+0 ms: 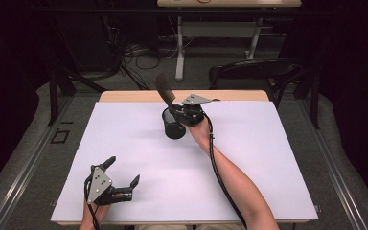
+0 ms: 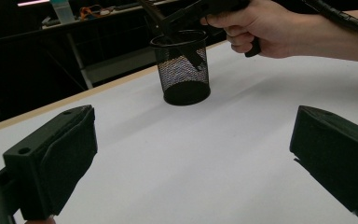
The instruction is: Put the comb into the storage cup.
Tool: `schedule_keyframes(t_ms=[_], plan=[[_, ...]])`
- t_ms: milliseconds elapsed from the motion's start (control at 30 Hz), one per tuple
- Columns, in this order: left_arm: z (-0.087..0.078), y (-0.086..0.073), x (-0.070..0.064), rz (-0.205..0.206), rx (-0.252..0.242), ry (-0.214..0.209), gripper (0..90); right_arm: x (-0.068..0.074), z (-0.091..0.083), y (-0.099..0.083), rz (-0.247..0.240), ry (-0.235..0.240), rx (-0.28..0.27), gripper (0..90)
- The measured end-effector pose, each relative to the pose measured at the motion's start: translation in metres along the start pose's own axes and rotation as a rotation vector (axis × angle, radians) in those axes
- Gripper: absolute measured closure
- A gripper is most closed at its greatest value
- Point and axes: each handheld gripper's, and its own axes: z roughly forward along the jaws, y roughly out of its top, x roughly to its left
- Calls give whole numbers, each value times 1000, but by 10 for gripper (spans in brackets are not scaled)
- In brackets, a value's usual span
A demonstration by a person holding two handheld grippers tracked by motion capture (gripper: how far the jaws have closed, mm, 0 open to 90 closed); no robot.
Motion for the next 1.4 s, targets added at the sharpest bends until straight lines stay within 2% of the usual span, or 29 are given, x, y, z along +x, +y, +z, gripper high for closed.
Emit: schedule_keyframes(t_ms=[133, 233, 333, 400, 500, 567, 833, 1100, 1400], plan=[[0, 0, 0, 1, -1, -1, 5, 1, 0, 1, -4, -2, 1, 721], [0, 0, 0, 0, -2, 0, 5, 3, -1, 1, 1, -24, 10, 698], [-1, 0, 1, -2, -4, 1, 5, 6, -3, 2, -3, -18, 12, 604], [-1, 0, 0, -1, -3, 1, 5, 7, -6, 3, 0, -6, 36, 518], [0, 0, 0, 2, -2, -1, 5, 10, -10, 6, 1, 8, 78, 436], [0, 0, 0, 3, -2, -2, 5, 11, -12, 7, 2, 14, 111, 403], [1, 0, -1, 5, 1, -2, 5, 10, -27, 12, 14, 62, 150, 278], [3, 0, -1, 6, 5, -2, 5, 11, -39, 14, 17, 119, 188, 192], [1, 0, 0, 0, 3, 5, 5, 9, -57, 14, 12, 135, 206, 137]])
